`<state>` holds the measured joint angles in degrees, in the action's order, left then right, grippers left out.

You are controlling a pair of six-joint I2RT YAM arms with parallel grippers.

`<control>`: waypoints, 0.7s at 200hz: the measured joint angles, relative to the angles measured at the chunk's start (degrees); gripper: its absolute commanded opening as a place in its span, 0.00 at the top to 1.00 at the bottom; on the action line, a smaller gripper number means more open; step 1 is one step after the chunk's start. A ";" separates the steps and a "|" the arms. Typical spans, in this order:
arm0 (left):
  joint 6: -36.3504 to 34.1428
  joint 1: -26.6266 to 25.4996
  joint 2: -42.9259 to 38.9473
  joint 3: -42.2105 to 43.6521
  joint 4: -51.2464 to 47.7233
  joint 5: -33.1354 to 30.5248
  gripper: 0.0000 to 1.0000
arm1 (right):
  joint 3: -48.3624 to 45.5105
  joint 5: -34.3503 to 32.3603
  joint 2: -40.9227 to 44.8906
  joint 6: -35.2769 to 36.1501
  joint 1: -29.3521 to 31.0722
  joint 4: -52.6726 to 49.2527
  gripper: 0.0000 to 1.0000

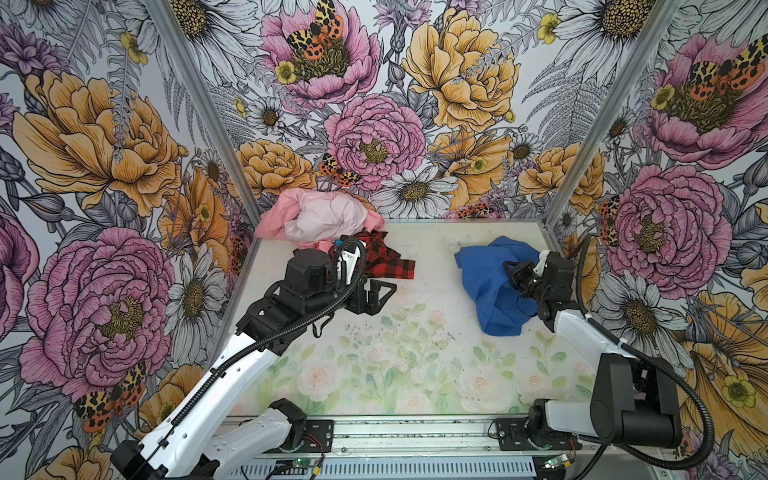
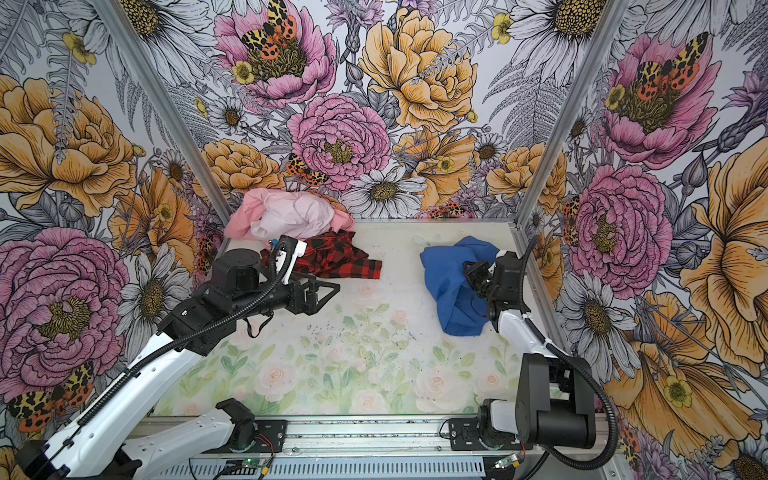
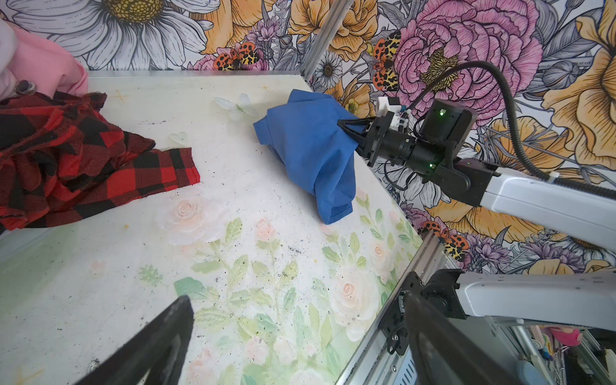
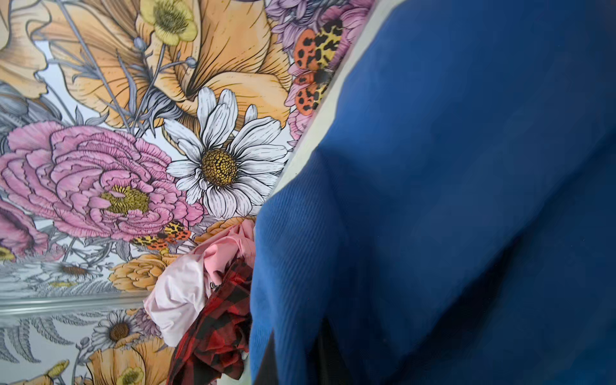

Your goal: Pick out a specific cloth from the pile

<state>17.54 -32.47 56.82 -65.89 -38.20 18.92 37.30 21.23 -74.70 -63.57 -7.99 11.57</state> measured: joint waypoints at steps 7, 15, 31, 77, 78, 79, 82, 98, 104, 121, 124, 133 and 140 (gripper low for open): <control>0.00 0.00 0.22 0.00 -0.02 0.00 0.01 | -1.18 -0.48 0.98 -0.85 -0.87 0.24 1.00; 0.00 0.00 0.33 0.00 0.00 0.00 0.01 | -2.10 -0.92 1.95 -1.60 -2.08 0.31 1.00; 0.00 -0.04 0.42 0.00 0.02 0.00 0.01 | -3.04 -1.99 2.78 -2.69 -5.20 -0.48 1.00; 0.00 -0.07 0.39 0.00 0.13 -0.02 0.01 | -2.89 -5.31 -1.51 -0.98 -10.32 -7.17 1.00; 0.00 -0.04 0.37 0.00 0.13 -0.02 0.01 | -2.86 -5.33 -1.60 -0.85 -10.34 -7.32 1.00; 0.00 -0.07 0.37 0.00 0.13 -0.02 0.01 | -2.82 -5.38 -1.77 -0.76 -10.38 -7.78 1.00; 0.00 -0.07 0.33 0.00 0.13 -0.02 0.01 | -2.69 -5.51 -2.05 -0.35 -10.38 -8.41 1.00; 0.00 -0.04 0.02 0.00 0.17 -0.02 0.01 | -1.77 -6.25 -2.62 2.62 -10.34 -12.20 0.97; -0.02 -0.04 -0.11 0.00 0.15 -0.02 0.01 | -1.09 -6.86 -2.25 3.91 -10.03 -13.88 0.87; -0.02 -0.04 -0.46 0.00 0.20 -0.02 0.01 | 2.01 -10.40 -0.13 8.46 -7.98 -20.31 0.62; -0.02 -0.04 -0.48 0.00 0.20 -0.02 0.01 | 2.56 -11.19 0.44 8.83 -7.56 -21.44 0.57; -0.02 -0.04 -0.46 0.00 0.31 -0.02 0.01 | 4.28 -13.62 2.43 11.34 -6.14 -25.16 0.47; -0.11 -0.04 -0.44 0.00 0.31 -0.02 0.01 | 5.35 -15.61 4.42 13.44 -5.05 -27.74 0.37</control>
<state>17.43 -32.51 56.38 -65.89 -37.89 18.90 42.65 5.63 -70.28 -50.13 -13.04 -16.16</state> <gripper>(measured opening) 0.988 0.501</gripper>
